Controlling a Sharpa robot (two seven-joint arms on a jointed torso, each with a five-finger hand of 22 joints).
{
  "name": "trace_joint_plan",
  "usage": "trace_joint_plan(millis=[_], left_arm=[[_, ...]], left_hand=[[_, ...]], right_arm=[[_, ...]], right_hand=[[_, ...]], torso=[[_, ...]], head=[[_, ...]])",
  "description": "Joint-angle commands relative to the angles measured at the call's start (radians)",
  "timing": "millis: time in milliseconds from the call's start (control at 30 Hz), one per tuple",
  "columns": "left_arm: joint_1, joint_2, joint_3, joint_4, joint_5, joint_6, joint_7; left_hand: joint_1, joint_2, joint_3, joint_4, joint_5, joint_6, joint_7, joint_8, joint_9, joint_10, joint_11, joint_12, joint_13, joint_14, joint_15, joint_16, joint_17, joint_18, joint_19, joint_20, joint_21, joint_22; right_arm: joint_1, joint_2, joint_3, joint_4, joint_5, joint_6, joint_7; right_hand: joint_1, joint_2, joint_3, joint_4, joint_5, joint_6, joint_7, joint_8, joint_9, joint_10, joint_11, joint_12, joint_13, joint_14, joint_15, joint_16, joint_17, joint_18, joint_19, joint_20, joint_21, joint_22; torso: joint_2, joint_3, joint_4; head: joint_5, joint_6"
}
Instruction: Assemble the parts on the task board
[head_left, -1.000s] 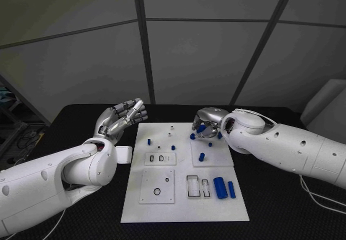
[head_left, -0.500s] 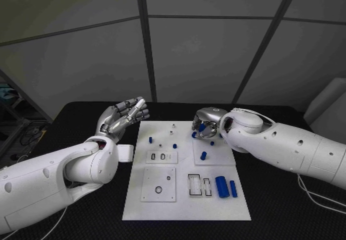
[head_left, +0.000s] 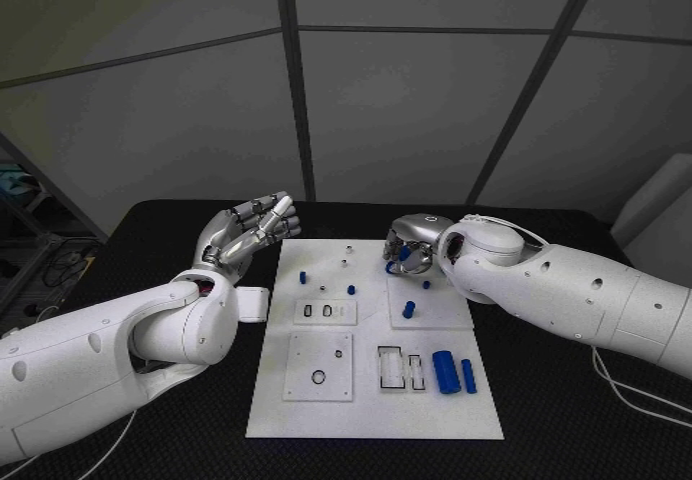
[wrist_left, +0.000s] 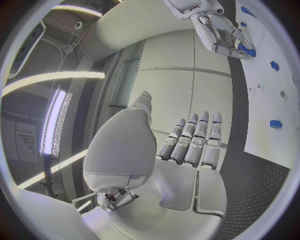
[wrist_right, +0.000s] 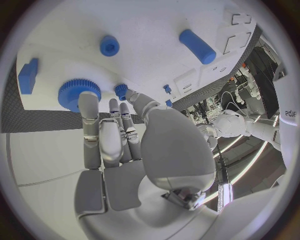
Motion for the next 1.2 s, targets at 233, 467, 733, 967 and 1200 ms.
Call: trace_joint_plan(millis=[233, 467, 733, 967, 1200], left_arm=[[0.001, -0.001, 0.001, 0.001, -0.012, 0.016, -0.001], [0.001, -0.002, 0.001, 0.001, -0.012, 0.022, -0.004], [0.002, -0.004, 0.001, 0.003, -0.012, 0.019, -0.008], [0.002, -0.003, 0.001, 0.003, -0.012, 0.017, -0.011], [0.002, -0.004, 0.001, 0.004, -0.012, 0.027, -0.014]], left_hand=[[0.003, 0.009, 0.013, 0.0, -0.006, 0.01, 0.106, -0.006, -0.001, -0.006, 0.003, -0.007, -0.001, -0.003, 0.003, -0.007, -0.001, 0.006, -0.003, 0.001, 0.003, -0.002], [0.005, 0.016, 0.023, -0.001, -0.007, 0.009, 0.106, -0.008, -0.002, -0.008, 0.003, -0.008, -0.001, -0.001, 0.003, -0.009, -0.001, 0.005, -0.003, 0.001, 0.005, -0.003], [0.011, 0.008, 0.048, 0.0, -0.006, 0.007, 0.109, -0.013, -0.002, -0.011, 0.005, -0.009, -0.001, -0.006, 0.004, -0.015, -0.001, 0.005, -0.001, 0.001, 0.007, -0.004], [0.012, 0.008, 0.056, -0.001, -0.005, 0.009, 0.109, -0.013, -0.002, -0.01, 0.005, -0.009, -0.001, -0.004, 0.004, -0.016, -0.001, 0.005, -0.001, 0.0, 0.008, -0.004], [0.013, 0.019, 0.076, -0.002, -0.007, 0.006, 0.11, -0.015, -0.003, -0.014, 0.005, -0.01, -0.001, 0.003, 0.004, -0.016, 0.0, 0.006, 0.009, 0.0, 0.014, -0.003]], right_arm=[[0.002, 0.006, 0.0, -0.007, -0.006, 0.036, 0.005], [0.002, 0.01, 0.0, -0.013, -0.006, 0.044, 0.003], [0.002, 0.014, 0.0, -0.021, -0.006, 0.044, 0.005], [0.002, 0.009, 0.0, -0.014, -0.006, -0.025, 0.009], [0.002, -0.009, 0.0, 0.019, 0.006, -0.109, 0.013]], right_hand=[[0.004, 0.007, 0.018, 0.001, -0.002, 0.009, -0.003, 0.002, 0.002, 0.022, -0.003, 0.006, 0.002, 0.038, -0.005, 0.012, 0.007, -0.02, 0.007, -0.001, 0.015, 0.013], [0.006, 0.007, 0.027, 0.001, -0.002, 0.017, 0.0, 0.004, 0.003, 0.03, -0.003, 0.005, 0.001, 0.038, -0.006, 0.018, 0.013, -0.022, 0.009, -0.002, 0.024, 0.024], [0.011, 0.008, 0.037, -0.001, -0.002, 0.026, 0.0, 0.006, 0.004, 0.038, -0.004, 0.003, 0.001, 0.037, -0.006, 0.021, 0.015, -0.022, 0.008, -0.003, 0.031, 0.03], [0.041, 0.024, 0.075, -0.017, -0.018, 0.062, -0.003, 0.017, 0.008, 0.074, -0.012, 0.009, 0.004, 0.036, -0.015, 0.034, 0.029, -0.026, 0.017, -0.008, 0.06, 0.065], [0.055, 0.03, 0.101, -0.032, -0.001, 0.086, -0.005, 0.026, 0.01, 0.099, -0.018, 0.011, 0.008, 0.036, -0.022, 0.042, 0.037, -0.03, 0.025, -0.011, 0.086, 0.094]], torso=[[0.002, -0.0009, 0.0009], [0.003, -0.0021, 0.0039], [0.005, -0.0027, 0.0045], [0.005, -0.0034, 0.0079], [0.005, -0.0052, 0.0091]], head=[[-0.003, -0.004], [-0.006, -0.006], [-0.006, -0.006], [-0.015, -0.009], [-0.011, -0.006]])
